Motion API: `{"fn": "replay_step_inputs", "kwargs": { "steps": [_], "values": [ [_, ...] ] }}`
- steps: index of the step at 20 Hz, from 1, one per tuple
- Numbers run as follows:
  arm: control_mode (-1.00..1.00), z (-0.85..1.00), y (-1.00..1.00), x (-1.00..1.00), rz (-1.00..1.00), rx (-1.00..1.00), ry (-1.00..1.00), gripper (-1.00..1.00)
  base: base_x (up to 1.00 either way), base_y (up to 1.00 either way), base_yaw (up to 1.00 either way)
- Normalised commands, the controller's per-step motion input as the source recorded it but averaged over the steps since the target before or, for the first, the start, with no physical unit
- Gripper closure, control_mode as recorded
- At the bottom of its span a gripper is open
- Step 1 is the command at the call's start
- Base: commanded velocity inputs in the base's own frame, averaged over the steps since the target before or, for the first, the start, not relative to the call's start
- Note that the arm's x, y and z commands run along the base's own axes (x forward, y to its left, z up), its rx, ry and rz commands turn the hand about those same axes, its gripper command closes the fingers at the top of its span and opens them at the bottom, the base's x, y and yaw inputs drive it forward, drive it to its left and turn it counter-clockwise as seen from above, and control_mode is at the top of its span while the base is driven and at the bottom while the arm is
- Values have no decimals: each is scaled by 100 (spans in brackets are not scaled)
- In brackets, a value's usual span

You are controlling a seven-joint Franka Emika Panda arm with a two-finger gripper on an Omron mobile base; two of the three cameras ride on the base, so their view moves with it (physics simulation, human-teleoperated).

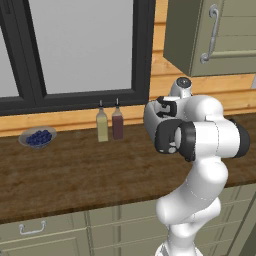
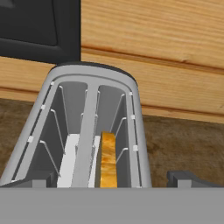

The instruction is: Start the toaster. Once the lever pops up, take the bread to the plate on the dining counter.

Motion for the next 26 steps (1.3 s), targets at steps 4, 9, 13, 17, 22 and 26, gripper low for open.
{"fn": "replay_step_inputs", "kwargs": {
  "steps": [4,9,13,17,22,26],
  "values": [
    [-100,0,0,0,0,0,0,-100,0,0,0],
    [-100,0,0,0,0,0,0,-100,0,0,0],
    [-100,0,0,0,0,0,0,-100,0,0,0],
    [-100,0,0,0,0,0,0,-100,0,0,0],
    [-100,0,0,0,0,0,0,-100,0,0,0],
    [-100,0,0,0,0,0,0,-100,0,0,0]
  ]
}}
